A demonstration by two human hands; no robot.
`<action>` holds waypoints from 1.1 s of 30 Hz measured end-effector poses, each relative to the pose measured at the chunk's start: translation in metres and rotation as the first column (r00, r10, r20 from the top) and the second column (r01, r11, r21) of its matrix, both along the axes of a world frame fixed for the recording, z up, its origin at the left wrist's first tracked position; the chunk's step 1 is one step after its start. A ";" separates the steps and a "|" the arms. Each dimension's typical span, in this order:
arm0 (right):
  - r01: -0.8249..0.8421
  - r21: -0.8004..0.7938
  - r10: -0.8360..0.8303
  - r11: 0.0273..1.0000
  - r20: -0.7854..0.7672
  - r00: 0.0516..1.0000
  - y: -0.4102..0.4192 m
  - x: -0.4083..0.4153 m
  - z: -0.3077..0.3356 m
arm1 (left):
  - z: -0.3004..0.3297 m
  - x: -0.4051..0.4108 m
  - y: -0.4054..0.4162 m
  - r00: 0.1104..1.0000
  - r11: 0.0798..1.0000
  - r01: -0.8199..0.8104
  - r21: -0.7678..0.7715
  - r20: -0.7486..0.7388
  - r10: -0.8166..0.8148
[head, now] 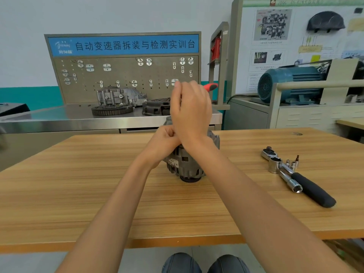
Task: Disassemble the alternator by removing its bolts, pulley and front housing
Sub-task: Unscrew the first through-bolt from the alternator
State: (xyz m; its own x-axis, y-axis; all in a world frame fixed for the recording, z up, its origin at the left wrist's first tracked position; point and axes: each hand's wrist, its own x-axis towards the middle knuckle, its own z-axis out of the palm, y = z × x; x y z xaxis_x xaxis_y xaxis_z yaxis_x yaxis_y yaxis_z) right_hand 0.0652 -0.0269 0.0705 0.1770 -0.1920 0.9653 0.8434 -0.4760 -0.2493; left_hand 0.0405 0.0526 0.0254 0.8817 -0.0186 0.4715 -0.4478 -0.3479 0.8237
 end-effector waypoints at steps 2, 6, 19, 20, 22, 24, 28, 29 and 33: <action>0.023 -0.012 -0.024 1.000 -0.025 0.999 0.000 -0.001 0.003 | 0.002 0.001 -0.002 1.000 1.000 -0.009 0.016 0.000 0.009; -0.321 0.051 0.324 0.946 -0.210 0.922 -0.011 0.007 0.013 | 0.016 0.000 -0.005 0.995 0.991 0.099 0.093 -0.035 -0.096; -0.237 0.086 0.245 0.968 -0.105 0.964 -0.010 0.006 0.008 | 0.003 -0.002 -0.008 0.988 0.986 0.158 -0.062 0.006 -0.157; -0.166 0.059 0.170 0.984 -0.074 0.983 -0.009 0.005 0.009 | 0.002 -0.002 -0.008 0.988 0.986 0.154 -0.068 0.012 -0.154; -0.166 0.017 0.167 0.986 -0.138 0.976 -0.011 0.005 0.013 | 0.001 -0.003 -0.009 0.989 0.986 0.147 -0.077 0.014 -0.147; -0.366 0.077 0.373 0.928 -0.270 0.888 -0.013 0.007 0.017 | 0.002 -0.002 -0.010 0.990 0.987 0.143 -0.075 0.002 -0.143; -0.731 0.456 0.849 0.508 -0.405 0.338 -0.018 0.011 0.025 | 0.005 -0.004 -0.008 0.982 0.981 0.182 -0.066 -0.046 -0.185; -0.758 0.504 0.891 0.414 -0.393 0.225 -0.020 0.012 0.027 | 0.005 -0.004 -0.008 0.981 0.981 0.182 -0.063 -0.053 -0.186; -0.732 0.481 0.870 0.482 -0.364 0.333 -0.016 0.009 0.024 | 0.003 -0.005 -0.010 0.988 0.986 0.147 -0.074 -0.039 -0.150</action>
